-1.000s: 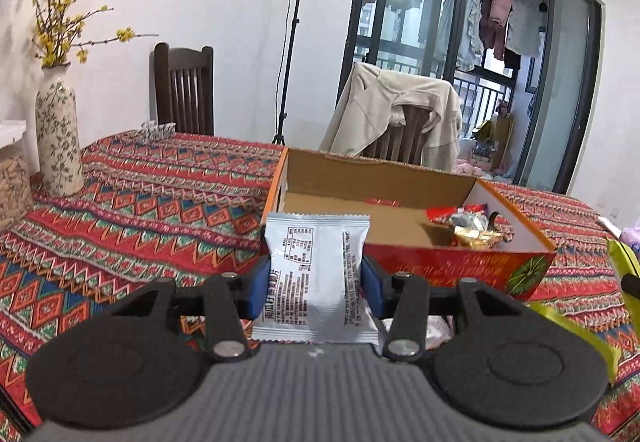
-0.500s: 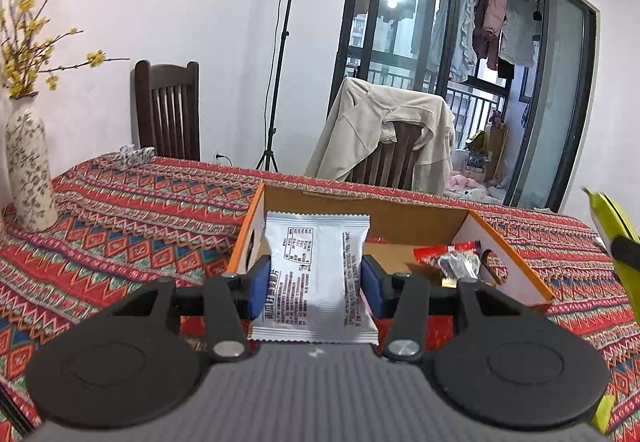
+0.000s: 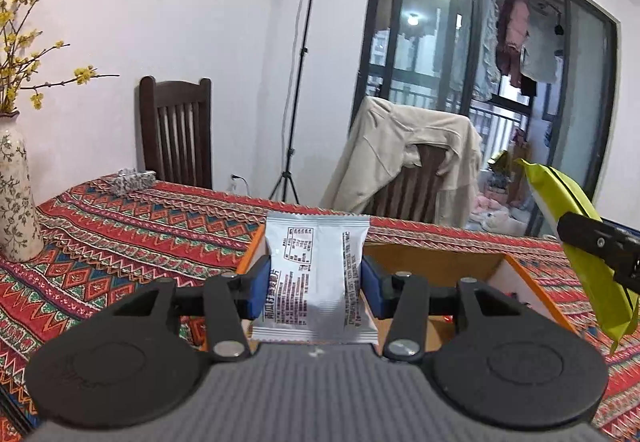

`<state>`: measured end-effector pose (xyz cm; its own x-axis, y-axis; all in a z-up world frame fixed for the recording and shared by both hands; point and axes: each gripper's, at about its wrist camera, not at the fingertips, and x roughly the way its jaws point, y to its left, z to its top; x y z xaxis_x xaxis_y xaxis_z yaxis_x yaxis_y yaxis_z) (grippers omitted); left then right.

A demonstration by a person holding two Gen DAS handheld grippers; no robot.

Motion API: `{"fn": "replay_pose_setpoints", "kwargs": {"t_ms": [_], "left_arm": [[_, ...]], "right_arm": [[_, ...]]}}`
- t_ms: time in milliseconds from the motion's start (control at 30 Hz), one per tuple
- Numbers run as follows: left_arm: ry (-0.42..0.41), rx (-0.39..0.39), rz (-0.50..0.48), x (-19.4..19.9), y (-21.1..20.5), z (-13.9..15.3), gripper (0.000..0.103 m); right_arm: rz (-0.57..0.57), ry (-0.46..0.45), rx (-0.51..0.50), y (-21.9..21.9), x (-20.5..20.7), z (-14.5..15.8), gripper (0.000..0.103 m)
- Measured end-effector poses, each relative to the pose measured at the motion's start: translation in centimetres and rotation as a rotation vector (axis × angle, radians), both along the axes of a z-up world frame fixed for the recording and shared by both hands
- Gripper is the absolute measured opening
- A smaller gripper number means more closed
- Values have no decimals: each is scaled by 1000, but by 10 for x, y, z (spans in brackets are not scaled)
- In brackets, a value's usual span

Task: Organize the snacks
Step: 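Lift both held snacks and carry them over the orange box, then open both grippers to drop the sachet and green bar into the box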

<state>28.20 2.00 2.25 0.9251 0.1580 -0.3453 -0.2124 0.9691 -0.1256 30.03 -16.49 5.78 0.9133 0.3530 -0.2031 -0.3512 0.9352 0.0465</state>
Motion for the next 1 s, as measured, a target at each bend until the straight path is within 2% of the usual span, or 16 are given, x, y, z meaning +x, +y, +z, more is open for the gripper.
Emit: {"fn": "replay_pose_setpoints", "kwargs": {"t_ms": [133,333,667,767,800,833,867,900,933,1000], "left_arm": [[24,11,19,9,4,-11,48],[72,21,14,17,8,-27,48],[87,17,-20,18,7,-38,48],[73,19,-24,15,6,-39,60],[65,14,-15,14,6,-39,74],[51,6,-1,11,6,-39,85],[34,4,12,8,6,-38,87],[16,7,21,6,6,-36,94],[-2,10,30,2,5,-33,103],[-42,8,62,-4,3,-25,103]], "right_arm": [[-24,-22,-20,9,7,-15,33],[-13,53,-29,6,20,-30,33],[-15,124,-40,5,28,-47,34],[-13,145,-33,2,30,-47,35],[-13,146,-30,0,29,-46,37],[-13,148,-26,-2,28,-45,51],[-15,153,-18,-5,29,-43,61],[-16,157,-6,-9,28,-42,78],[-17,161,10,-13,28,-40,89],[-21,169,36,-21,25,-32,100]]}}
